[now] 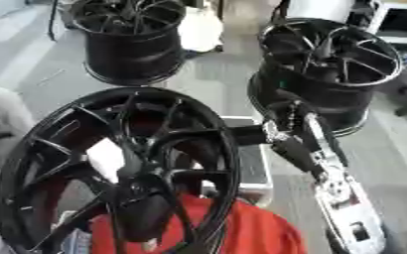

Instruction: Pull the pin out of the wheel hub.

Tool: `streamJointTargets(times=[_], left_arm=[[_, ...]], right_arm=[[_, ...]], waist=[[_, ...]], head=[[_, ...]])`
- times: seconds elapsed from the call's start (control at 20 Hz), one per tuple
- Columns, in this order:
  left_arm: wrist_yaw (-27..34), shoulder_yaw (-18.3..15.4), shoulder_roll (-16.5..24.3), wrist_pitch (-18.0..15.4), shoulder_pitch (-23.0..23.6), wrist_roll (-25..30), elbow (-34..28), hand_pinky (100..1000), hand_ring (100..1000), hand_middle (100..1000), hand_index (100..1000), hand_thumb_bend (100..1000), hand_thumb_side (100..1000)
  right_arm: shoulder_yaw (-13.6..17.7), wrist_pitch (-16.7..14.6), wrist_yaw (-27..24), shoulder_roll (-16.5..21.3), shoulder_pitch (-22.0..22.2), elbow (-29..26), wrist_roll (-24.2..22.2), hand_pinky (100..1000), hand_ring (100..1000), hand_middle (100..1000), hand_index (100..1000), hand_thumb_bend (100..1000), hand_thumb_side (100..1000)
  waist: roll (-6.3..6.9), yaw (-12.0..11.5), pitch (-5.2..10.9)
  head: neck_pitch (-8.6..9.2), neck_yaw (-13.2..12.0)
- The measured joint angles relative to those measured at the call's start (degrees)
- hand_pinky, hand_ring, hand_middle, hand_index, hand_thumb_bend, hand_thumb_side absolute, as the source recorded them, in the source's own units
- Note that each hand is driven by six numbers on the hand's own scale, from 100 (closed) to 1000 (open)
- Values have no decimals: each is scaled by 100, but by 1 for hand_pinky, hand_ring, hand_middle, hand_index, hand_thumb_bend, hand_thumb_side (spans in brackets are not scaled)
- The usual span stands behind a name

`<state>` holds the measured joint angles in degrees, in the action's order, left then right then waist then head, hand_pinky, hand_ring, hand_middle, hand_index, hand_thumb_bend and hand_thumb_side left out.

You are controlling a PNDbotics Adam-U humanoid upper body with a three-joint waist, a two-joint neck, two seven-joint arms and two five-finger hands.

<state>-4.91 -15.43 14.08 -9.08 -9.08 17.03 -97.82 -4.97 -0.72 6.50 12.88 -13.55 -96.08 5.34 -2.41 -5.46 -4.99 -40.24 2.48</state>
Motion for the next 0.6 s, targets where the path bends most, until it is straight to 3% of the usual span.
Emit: streamJointTargets(times=[0.35, 0.6], left_arm=[[112, 16, 284, -78, -67, 3, -80, 538, 577, 652, 805, 100, 597], [271, 269, 1211, -536, -210, 139, -189, 573, 594, 671, 827, 100, 540]], right_arm=[[0, 0, 0, 0, 0, 0, 0, 649, 628, 694, 901, 100, 343], [0, 1, 0, 2, 0, 0, 0, 648, 628, 694, 902, 100, 342]], waist=[[1, 27, 0], [33, 96, 0]], head=[[0, -4], [0, -35]])
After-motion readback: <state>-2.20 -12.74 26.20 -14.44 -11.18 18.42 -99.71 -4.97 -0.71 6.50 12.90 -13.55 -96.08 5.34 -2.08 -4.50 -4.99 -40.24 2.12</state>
